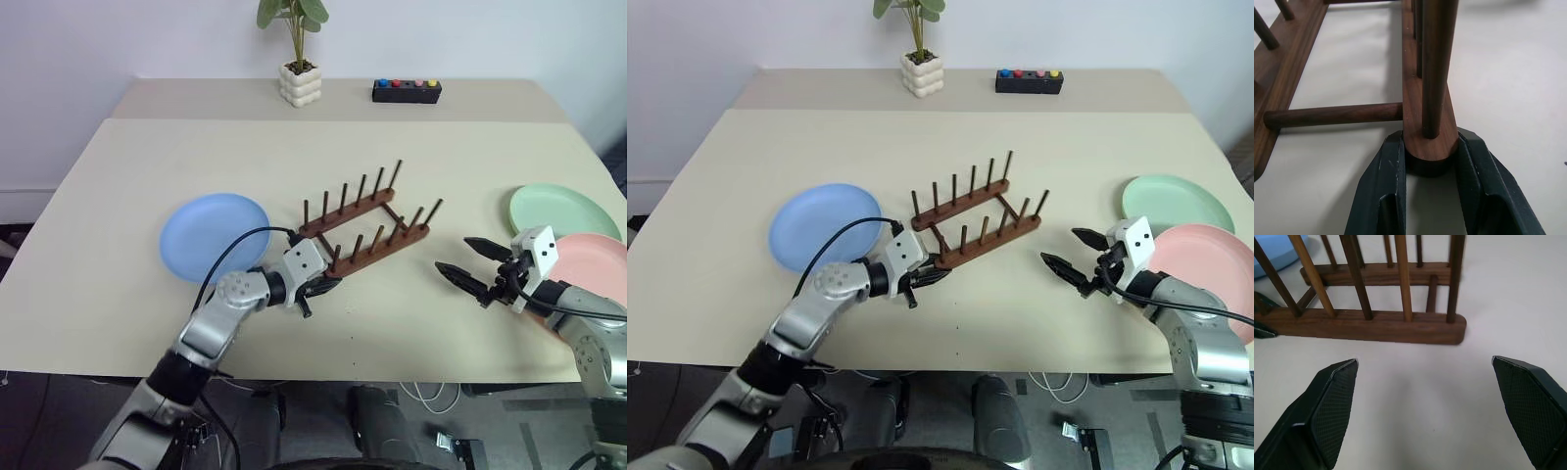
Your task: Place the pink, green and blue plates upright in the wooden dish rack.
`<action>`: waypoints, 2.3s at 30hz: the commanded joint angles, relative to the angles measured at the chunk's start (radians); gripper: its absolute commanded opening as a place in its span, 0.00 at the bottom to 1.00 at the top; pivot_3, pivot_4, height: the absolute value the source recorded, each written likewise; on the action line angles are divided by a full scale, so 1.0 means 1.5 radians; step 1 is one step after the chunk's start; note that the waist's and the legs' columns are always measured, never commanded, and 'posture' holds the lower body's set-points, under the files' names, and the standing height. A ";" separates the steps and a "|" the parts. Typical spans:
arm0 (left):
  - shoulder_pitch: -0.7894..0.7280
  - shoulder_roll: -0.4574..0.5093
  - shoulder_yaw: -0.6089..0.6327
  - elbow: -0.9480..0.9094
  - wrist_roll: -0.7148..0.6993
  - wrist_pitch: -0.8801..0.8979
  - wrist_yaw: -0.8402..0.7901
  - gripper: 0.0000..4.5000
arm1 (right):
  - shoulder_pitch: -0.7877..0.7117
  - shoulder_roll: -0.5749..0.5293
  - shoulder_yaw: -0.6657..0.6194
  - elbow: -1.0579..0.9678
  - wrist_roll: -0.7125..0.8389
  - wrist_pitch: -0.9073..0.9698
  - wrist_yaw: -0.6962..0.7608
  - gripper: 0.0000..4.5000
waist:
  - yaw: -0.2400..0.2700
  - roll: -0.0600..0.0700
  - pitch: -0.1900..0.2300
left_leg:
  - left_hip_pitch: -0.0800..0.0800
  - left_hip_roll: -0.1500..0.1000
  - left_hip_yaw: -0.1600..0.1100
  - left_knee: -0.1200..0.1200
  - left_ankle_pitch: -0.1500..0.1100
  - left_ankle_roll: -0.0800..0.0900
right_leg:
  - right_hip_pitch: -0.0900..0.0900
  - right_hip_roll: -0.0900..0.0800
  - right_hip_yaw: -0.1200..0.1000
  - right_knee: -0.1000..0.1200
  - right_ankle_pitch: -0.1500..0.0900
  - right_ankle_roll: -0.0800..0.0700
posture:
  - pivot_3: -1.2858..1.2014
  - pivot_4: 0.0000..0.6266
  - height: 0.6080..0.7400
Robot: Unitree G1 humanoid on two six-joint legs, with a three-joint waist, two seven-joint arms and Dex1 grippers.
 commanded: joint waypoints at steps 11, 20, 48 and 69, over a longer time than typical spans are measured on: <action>-0.228 -0.060 0.014 0.392 0.020 -0.260 -0.232 0.17 | 0.099 0.037 -0.045 -0.123 0.007 -0.013 -0.073 1.00 | -0.002 0.000 0.000 | -0.001 0.000 0.000 -0.001 0.000 0.000 | -0.001 0.000 0.000 0.000 0.001 0.003 | 0.52 0.24 0.92; -0.266 -0.092 0.046 0.495 0.026 -0.311 -0.243 0.50 | 0.132 0.043 -0.054 -0.157 0.013 -0.009 -0.092 1.00 | 0.000 0.000 0.000 | -0.001 0.000 0.000 -0.001 0.000 0.000 | -0.001 0.000 0.000 0.000 0.001 0.003 | 0.52 0.24 0.92; -0.015 -0.069 0.000 -0.007 0.072 0.022 -0.037 0.01 | 0.054 0.002 0.085 -0.062 -0.164 -0.032 -0.119 0.00 | 0.000 0.000 0.000 | 0.000 0.000 0.000 0.000 0.000 0.000 | 0.000 0.000 0.000 0.001 0.000 0.001 | 0.52 0.24 0.92; -0.042 -0.134 0.039 0.108 0.106 -0.021 0.139 0.01 | -0.053 0.060 0.132 0.079 -0.258 -0.121 -0.198 0.00 | -0.002 -0.001 0.000 | 0.006 0.000 0.000 -0.001 0.000 0.000 | 0.006 0.000 0.000 0.000 0.000 0.001 | 0.52 0.24 0.92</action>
